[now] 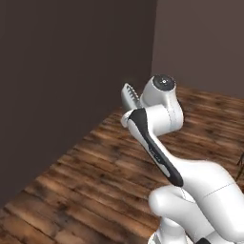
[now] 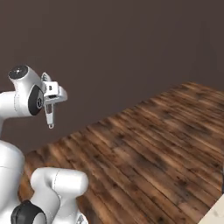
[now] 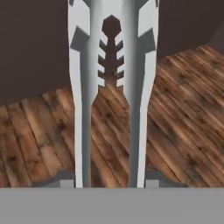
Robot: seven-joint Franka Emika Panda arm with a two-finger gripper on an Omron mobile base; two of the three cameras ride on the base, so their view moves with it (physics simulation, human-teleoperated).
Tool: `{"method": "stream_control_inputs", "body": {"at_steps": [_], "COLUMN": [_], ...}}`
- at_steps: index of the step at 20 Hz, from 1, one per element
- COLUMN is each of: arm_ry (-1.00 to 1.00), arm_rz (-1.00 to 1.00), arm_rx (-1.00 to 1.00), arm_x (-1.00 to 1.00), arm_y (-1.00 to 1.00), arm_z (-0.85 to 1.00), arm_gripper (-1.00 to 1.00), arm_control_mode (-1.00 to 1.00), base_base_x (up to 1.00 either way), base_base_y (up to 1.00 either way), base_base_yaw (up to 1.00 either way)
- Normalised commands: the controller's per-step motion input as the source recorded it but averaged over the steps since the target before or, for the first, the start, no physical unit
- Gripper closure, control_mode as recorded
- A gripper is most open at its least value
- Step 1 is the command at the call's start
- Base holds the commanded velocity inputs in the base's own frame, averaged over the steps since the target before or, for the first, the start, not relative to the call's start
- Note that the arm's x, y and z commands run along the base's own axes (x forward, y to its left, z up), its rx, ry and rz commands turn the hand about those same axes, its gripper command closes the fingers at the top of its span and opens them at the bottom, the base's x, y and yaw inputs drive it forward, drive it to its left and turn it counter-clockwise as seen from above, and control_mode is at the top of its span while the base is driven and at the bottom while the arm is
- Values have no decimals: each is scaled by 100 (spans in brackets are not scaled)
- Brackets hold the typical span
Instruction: Take the tongs from the drawer on the right and place them on the dining counter next to the tray containing the kebab skewer.
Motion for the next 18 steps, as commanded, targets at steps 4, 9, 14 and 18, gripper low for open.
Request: {"method": "stream_control_inputs", "body": {"at_steps": [4, 9, 14, 18], "arm_ry": [0, 0, 0, 0], "arm_rz": [0, 0, 0, 0], "arm_rx": [0, 0, 0, 0], "arm_x": [0, 0, 0, 0], "arm_y": [0, 0, 0, 0], "arm_z": [0, 0, 0, 0], "arm_gripper": [100, 100, 100, 100], "arm_control_mode": [100, 100, 100, 100], "base_base_x": [-6, -5, 0, 24], "base_base_y": [0, 0, 7, 42], "base_base_yaw": [-98, -96, -94, -79]}}
